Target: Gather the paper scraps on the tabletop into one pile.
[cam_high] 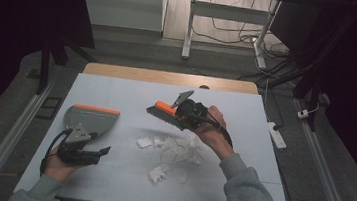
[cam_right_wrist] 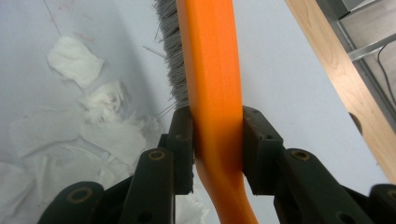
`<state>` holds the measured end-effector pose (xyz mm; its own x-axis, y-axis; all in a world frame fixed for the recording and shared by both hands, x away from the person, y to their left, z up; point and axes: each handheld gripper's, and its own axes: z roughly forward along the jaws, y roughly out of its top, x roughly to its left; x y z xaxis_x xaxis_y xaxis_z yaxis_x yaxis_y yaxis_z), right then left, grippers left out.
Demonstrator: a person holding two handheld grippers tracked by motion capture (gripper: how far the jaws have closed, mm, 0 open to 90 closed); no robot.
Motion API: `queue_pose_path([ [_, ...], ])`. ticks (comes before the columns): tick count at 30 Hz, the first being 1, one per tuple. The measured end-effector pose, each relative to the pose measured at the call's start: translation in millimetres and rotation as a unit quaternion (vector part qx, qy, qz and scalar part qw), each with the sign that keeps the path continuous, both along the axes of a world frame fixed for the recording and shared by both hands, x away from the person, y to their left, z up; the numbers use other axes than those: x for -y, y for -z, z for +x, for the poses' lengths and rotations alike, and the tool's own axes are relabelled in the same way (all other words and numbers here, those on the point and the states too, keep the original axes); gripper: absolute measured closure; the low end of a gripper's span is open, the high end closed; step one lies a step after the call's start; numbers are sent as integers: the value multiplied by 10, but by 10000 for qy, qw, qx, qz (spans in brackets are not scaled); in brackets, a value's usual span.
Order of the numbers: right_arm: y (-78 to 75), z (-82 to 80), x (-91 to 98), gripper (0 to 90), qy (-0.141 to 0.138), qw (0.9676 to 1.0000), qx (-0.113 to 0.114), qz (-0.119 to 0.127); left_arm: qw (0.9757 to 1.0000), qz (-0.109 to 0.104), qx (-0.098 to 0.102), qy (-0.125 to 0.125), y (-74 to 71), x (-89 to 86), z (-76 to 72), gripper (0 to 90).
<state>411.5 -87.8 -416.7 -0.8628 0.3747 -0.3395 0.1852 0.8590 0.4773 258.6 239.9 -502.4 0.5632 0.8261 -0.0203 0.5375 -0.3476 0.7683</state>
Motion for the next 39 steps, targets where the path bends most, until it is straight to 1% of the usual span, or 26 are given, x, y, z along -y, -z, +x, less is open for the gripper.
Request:
queue_pose_path([
  [1,3,-10,-3,675,37,10000,-20,7,10000,-9,0,-9,1,-2,-1,302],
  [4,17,-49,-24,675,31,10000,-39,-36,10000,-20,1,-31,2,-12,0,303],
  [9,1,-131,-77,675,51,9997,-175,138,10000,-54,-5,-77,5,-42,6,304],
  [13,4,-166,-137,675,258,9985,-417,237,9998,-91,21,-192,7,-84,13,303],
  [16,20,-179,-188,675,414,9976,-513,197,9996,-113,14,-239,12,-107,17,304],
  [18,30,-194,-228,676,457,9971,-580,202,9996,-114,17,-243,12,-109,16,304],
  [22,45,-231,-320,675,546,9949,-796,305,9996,-99,20,-246,13,-109,16,304],
  [24,66,-235,-358,675,507,9924,-1050,390,9996,-107,33,-263,12,-117,14,305],
  [25,78,-243,-381,675,522,9917,-1105,393,9996,-108,36,-268,11,-121,14,304],
  [27,95,-262,-424,675,569,9918,-1099,330,9995,-111,33,-283,10,-128,15,305],
  [29,104,-276,-465,675,656,9908,-1128,351,9995,-104,32,-285,11,-128,17,305],
  [33,159,-307,-603,676,691,9899,-1196,332,9996,-94,29,-279,14,-123,18,305],
  [36,212,-343,-725,675,622,9883,-1335,386,9995,-107,35,-281,11,-133,17,305],
  [38,248,-371,-793,676,626,9857,-1487,496,9995,-114,38,-276,12,-136,17,305],
  [39,270,-391,-829,676,619,9850,-1531,490,9996,-108,41,-275,12,-136,16,305],
])
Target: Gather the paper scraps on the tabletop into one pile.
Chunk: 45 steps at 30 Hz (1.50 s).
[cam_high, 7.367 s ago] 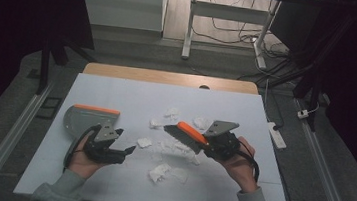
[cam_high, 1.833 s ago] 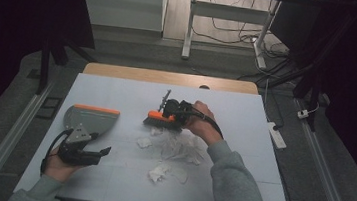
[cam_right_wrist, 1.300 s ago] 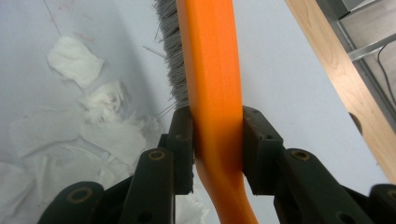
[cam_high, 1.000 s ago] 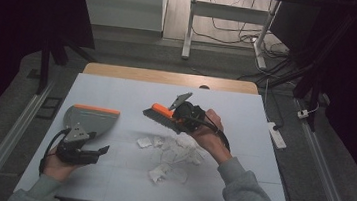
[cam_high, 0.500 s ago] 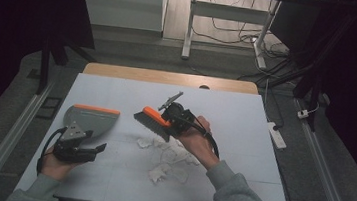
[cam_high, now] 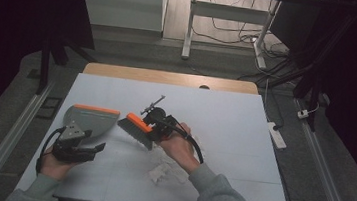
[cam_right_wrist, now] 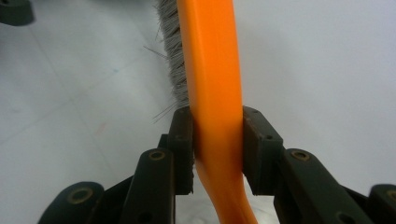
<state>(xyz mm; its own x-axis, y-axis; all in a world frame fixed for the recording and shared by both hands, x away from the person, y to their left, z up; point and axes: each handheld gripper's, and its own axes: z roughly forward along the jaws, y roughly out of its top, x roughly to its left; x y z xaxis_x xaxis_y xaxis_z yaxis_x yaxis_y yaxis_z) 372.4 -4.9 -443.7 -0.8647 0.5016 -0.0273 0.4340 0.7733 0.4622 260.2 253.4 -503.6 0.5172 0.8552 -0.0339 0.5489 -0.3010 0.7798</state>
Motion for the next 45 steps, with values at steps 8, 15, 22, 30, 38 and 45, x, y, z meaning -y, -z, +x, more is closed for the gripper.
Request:
queue_pose_path([
  [8,132,-15,-203,676,152,9987,-388,287,10000,51,4,36,7,15,-2,305],
  [15,249,109,-80,679,726,9960,-473,210,9998,188,31,75,18,46,1,305],
  [22,187,181,382,680,1289,9903,-521,74,9994,286,30,185,31,80,1,305],
  [30,-115,-5,536,679,969,9929,-161,676,9996,254,25,133,32,57,2,306],
  [38,-230,-214,680,678,424,9967,169,671,9996,249,-26,93,40,48,12,306],
  [45,-70,-211,764,678,231,9973,127,689,9995,295,-41,67,47,57,13,305],
])
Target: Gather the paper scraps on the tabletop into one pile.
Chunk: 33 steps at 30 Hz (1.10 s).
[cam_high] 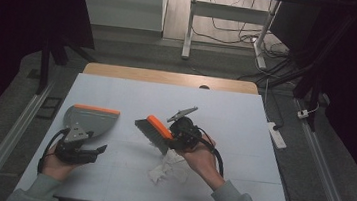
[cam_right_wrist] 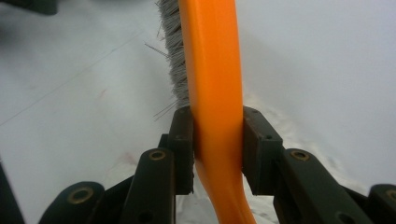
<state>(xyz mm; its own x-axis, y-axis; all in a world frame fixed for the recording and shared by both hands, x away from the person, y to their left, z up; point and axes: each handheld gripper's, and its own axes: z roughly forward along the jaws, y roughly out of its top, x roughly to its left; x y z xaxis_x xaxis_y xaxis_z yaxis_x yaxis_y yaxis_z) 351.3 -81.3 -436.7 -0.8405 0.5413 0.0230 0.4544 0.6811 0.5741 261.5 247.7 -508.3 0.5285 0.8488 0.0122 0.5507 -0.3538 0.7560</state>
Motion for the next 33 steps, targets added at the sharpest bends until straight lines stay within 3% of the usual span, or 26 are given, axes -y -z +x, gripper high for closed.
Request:
queue_pose_path([
  [3,40,-82,-58,678,-240,9997,-72,-14,10000,-15,-3,-19,2,-13,0,305],
  [7,-45,-258,-101,678,-734,9973,-26,47,10000,-27,-3,-23,4,-20,0,306],
  [12,-132,-511,-127,678,-1285,9915,-8,-214,10000,-10,7,-25,0,-17,-4,306],
  [17,-12,-693,-152,678,-1663,9835,-171,-693,10000,-25,7,-26,3,-22,0,306],
  [21,107,-772,-202,678,-1773,9773,-278,-1128,10000,-29,9,-31,2,-26,-2,306],
  [22,133,-786,-219,678,-1722,9773,-314,-1190,10000,-33,6,-36,2,-27,-3,306],
  [24,169,-776,-233,678,-1731,9748,-189,-1394,10000,-32,3,-39,3,-30,-1,306],
  [25,174,-766,-242,678,-1619,9765,-191,-1407,10000,-28,2,-37,4,-31,0,306],
  [27,175,-692,-234,678,-1554,9764,-147,-1496,10000,-27,-2,-31,5,-31,1,306],
  [33,189,-358,-194,679,-1048,9786,241,-1753,10000,-25,-20,-31,9,-32,2,306],
])
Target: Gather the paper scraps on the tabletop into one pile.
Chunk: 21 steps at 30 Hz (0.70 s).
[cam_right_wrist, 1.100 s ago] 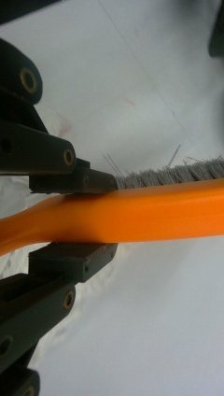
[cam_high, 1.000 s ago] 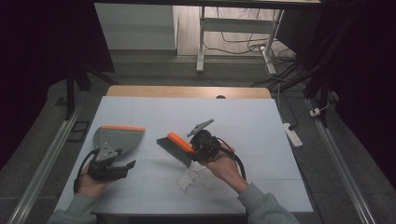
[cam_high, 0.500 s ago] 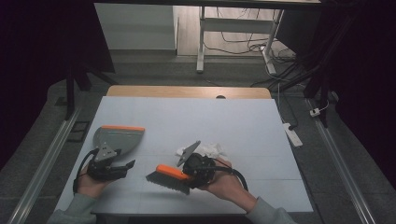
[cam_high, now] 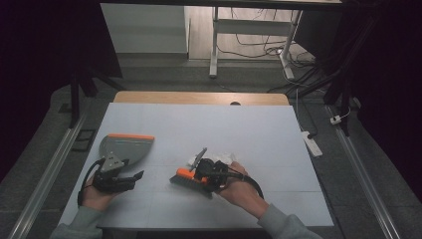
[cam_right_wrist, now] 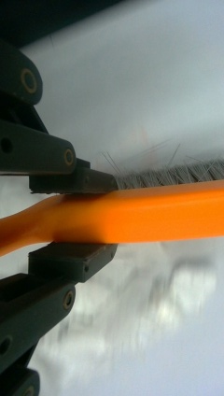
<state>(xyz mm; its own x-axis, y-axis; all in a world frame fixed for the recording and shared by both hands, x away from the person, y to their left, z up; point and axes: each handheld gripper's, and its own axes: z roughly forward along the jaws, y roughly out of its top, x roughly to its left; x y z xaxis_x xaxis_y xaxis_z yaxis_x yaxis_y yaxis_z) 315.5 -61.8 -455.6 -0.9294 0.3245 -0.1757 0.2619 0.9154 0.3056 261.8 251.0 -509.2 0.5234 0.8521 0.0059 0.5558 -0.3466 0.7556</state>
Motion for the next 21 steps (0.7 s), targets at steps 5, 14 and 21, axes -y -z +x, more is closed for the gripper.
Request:
queue_pose_path([
  [5,-23,231,46,679,391,9991,143,64,10000,-15,-3,-8,4,-8,2,306],
  [14,-308,131,283,678,253,9967,222,734,10000,14,-4,0,5,-4,1,306],
  [21,-535,127,604,678,380,9943,313,944,10000,17,-2,-9,3,-5,1,306],
])
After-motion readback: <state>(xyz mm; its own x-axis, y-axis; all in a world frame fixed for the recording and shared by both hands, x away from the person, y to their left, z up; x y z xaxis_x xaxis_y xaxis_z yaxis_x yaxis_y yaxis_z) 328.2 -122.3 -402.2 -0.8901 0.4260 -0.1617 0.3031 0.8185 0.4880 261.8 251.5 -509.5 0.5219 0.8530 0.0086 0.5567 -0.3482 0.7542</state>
